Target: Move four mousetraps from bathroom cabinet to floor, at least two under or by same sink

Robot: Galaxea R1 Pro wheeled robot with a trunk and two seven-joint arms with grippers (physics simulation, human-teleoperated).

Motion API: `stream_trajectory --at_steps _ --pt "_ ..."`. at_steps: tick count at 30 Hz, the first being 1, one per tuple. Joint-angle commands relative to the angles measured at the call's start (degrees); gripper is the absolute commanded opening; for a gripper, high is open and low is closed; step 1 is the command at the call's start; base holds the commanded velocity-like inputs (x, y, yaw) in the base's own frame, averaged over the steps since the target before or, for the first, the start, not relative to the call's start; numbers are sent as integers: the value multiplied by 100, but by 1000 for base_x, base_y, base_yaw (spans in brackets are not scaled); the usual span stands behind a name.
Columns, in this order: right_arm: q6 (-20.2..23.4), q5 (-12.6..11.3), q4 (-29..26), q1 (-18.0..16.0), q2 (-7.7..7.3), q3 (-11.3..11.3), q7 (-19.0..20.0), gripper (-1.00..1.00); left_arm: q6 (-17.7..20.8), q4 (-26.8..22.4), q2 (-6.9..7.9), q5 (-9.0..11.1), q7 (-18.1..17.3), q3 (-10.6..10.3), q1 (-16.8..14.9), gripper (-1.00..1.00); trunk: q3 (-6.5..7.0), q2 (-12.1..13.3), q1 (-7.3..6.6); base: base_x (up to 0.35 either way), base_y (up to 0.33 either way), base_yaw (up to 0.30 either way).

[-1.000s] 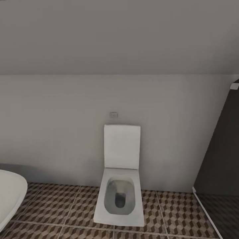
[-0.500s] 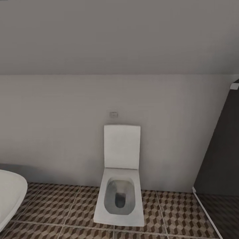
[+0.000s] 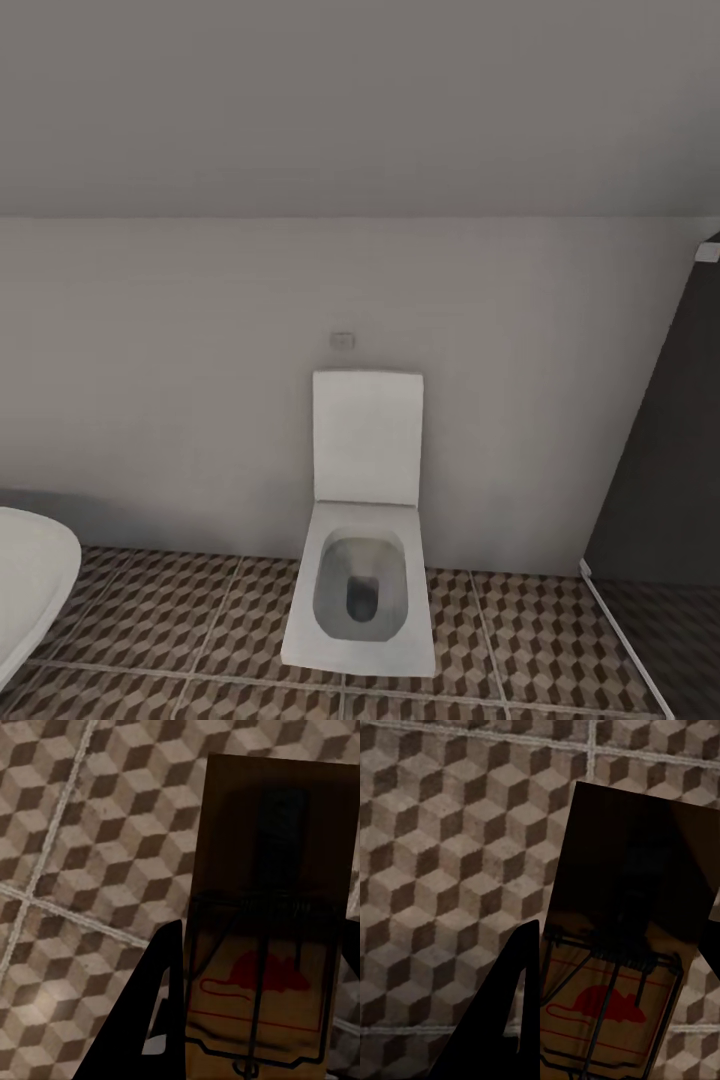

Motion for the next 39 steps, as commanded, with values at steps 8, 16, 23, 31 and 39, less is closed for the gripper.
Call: stream_trajectory --at_steps 8,16,23,31,39 --pt "-12 -73 -2 -3 5 47 10 -100 -27 12 6 -66 27 46 -4 -100 -150 -325 176 0 0 0" --pt "13 -76 -2 -3 4 47 15 -100 -37 5 9 -66 28 43 -4 -100 -294 -646 351 0 0 0" --pt "-3 -58 -1 -3 3 49 18 -100 -39 -8 17 -66 29 38 -4 -100 -419 -927 505 0 0 0" --pt "4 -53 5 -3 5 61 19 -100 -39 1 18 -66 22 37 -4 -100 -563 -1247 681 0 0 0" --pt "3 -50 6 -3 -4 65 19 -100 -39 4 18 -66 20 31 -4 -100 -706 -1568 857 0 0 0"
